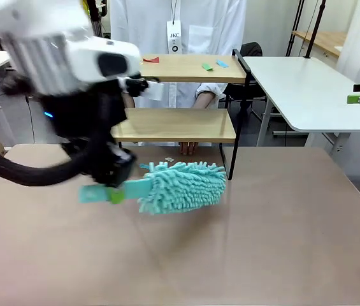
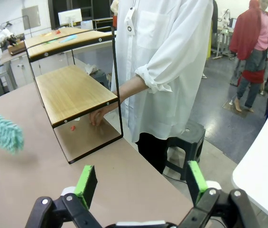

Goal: Clean the shelf.
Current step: Clean the specific section of the Shelf indicated by the human with the Duster.

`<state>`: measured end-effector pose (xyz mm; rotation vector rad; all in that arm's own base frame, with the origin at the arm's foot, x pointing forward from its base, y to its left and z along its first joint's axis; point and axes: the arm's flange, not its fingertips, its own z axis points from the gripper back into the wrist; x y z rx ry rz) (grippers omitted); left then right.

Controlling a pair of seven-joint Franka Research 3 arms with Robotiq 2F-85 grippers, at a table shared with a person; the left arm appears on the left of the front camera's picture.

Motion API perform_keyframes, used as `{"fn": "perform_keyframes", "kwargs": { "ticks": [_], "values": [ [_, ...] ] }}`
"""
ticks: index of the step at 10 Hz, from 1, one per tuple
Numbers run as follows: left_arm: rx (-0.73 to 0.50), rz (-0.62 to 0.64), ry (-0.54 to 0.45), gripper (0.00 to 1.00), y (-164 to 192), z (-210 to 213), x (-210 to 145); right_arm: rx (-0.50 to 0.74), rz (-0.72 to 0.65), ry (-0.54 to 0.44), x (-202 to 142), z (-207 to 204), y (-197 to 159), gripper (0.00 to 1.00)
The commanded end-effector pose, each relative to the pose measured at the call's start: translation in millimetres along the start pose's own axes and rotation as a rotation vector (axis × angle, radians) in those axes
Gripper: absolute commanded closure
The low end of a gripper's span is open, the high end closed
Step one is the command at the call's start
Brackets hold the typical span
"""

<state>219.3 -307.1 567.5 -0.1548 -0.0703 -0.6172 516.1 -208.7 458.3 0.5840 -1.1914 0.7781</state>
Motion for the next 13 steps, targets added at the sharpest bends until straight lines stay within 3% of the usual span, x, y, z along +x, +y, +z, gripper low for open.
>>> {"fn": "perform_keyframes", "kwargs": {
  "ticks": [1, 2, 6, 8, 13],
  "values": [
    [0.011, 0.094, -0.105, 0.87, -12, -19, 13, 0.001, 0.004, 0.000, 2, 0, 1, 0.00],
    [-0.027, 0.076, -0.034, 0.87, -5, -15, 18, 0.001, 0.004, 0.000, 2, 0, 1, 0.00],
    [0.006, 0.069, -0.052, 0.87, -15, -21, 15, 0.001, 0.004, 0.000, 2, 0, 1, 0.00],
    [0.049, 0.219, -0.112, 0.87, -37, -53, 31, 0.001, 0.004, 0.000, 2, 0, 1, 0.00],
    [0.093, 0.432, -0.292, 0.87, -63, -120, 59, 0.001, 0.004, 0.000, 2, 0, 1, 0.00]
  ]
}}
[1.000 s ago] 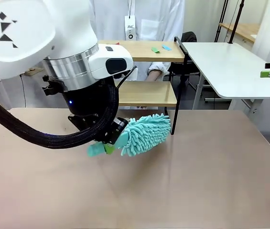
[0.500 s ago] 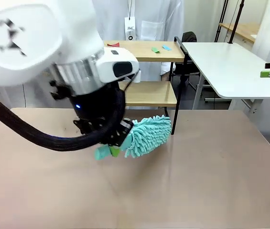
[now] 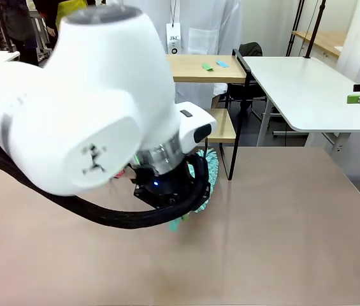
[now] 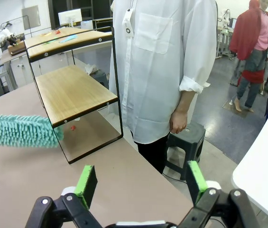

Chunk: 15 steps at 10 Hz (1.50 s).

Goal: Clean the shelf.
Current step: Clean the specific section of the Shelf indicated by the human with the Duster.

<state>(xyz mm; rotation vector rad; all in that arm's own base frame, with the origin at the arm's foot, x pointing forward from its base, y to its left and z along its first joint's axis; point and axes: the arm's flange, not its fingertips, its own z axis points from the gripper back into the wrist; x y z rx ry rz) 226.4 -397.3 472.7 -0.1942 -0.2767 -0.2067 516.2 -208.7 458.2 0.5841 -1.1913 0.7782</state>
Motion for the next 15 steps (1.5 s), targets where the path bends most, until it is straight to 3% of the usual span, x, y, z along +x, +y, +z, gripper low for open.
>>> {"fn": "perform_keyframes", "kwargs": {
  "ticks": [1, 3, 7, 10, 15],
  "values": [
    [0.026, 0.056, -0.094, 0.87, -17, -29, 8, 0.000, 0.004, 0.000, 2, 0, 1, 0.00],
    [-0.035, 0.086, -0.137, 0.87, -35, -61, 15, 0.000, 0.004, 0.000, 2, 0, 1, 0.00],
    [0.016, 0.191, -0.278, 0.87, -63, -124, 35, 0.000, 0.004, 0.000, 2, 0, 1, 0.00],
    [-0.015, 0.216, -0.327, 0.87, -70, -156, 51, 0.000, 0.004, 0.000, 2, 0, 1, 0.00],
    [-0.068, 0.173, -0.276, 0.87, -73, -203, 66, 0.000, 0.004, 0.000, 2, 0, 1, 0.00]
  ]
}}
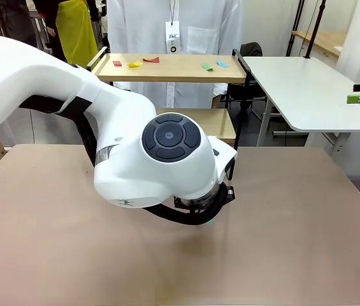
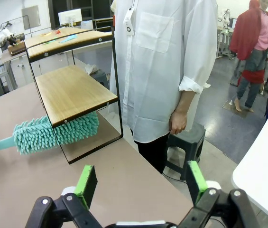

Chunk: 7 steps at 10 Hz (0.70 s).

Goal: Clean the shelf.
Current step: Clean the specific section of the Shelf indicated by the human with the Duster.

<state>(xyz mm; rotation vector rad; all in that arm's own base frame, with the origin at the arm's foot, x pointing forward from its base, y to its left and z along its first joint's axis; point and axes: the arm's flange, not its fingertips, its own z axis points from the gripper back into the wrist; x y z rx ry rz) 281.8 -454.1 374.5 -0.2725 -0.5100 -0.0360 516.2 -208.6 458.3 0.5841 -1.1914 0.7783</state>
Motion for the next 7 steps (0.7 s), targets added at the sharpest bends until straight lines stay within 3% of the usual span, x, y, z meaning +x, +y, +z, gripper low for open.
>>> {"fn": "perform_keyframes", "kwargs": {
  "ticks": [1, 7],
  "values": [
    [-0.030, 0.022, -0.014, 0.87, -45, -97, 3, 0.000, 0.004, 0.000, 2, 0, 1, 0.00],
    [-0.014, 0.021, 0.082, 0.87, -50, -125, -1, 0.000, 0.004, 0.000, 2, 0, 1, 0.00]
  ]
}}
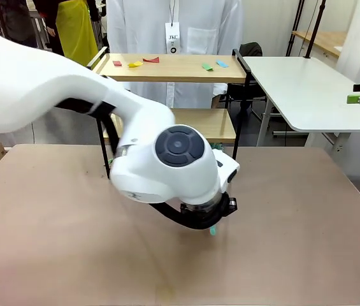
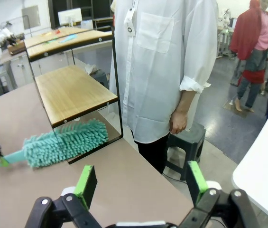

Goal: Clean the shelf.
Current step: Clean the specific section of the Shelf indicated by the human with the Duster.

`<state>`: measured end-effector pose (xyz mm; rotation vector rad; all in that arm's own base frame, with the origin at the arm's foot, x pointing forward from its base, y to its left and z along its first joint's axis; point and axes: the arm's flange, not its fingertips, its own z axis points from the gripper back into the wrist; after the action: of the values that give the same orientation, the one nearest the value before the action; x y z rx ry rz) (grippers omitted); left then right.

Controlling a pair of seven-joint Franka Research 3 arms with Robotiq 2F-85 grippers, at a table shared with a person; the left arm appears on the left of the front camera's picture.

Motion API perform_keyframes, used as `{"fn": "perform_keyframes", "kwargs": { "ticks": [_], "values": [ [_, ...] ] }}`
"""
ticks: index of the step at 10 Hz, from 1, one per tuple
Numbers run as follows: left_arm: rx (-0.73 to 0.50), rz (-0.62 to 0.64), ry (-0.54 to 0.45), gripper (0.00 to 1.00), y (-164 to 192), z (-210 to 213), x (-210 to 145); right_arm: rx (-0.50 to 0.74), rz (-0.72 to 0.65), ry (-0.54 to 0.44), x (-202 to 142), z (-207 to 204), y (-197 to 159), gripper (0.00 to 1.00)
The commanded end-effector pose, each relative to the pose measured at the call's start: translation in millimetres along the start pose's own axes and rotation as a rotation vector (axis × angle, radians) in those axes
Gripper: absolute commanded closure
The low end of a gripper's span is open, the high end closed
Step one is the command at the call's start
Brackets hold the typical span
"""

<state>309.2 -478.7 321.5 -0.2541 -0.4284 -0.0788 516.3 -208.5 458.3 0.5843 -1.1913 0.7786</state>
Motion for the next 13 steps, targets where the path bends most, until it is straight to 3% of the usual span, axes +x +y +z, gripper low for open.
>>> {"fn": "perform_keyframes", "kwargs": {
  "ticks": [1, 2, 8, 10, 13],
  "values": [
    [0.011, 0.067, 0.035, 0.87, -44, -60, 11, 0.000, 0.004, 0.000, 2, 0, 1, 0.00],
    [0.000, 0.000, 0.000, 0.87, 0, 0, 0, 0.000, 0.004, 0.000, 2, 0, 1, 0.00],
    [0.014, 0.001, -0.001, 0.87, -5, -5, 0, 0.000, 0.004, 0.000, 2, 0, 1, 0.00],
    [0.031, -0.005, -0.001, 0.87, 6, 12, 9, 0.000, 0.004, 0.000, 2, 0, 1, 0.00],
    [0.103, -0.036, 0.086, 0.87, 25, 21, 23, 0.000, 0.004, 0.000, 2, 0, 1, 0.00]
  ]
}}
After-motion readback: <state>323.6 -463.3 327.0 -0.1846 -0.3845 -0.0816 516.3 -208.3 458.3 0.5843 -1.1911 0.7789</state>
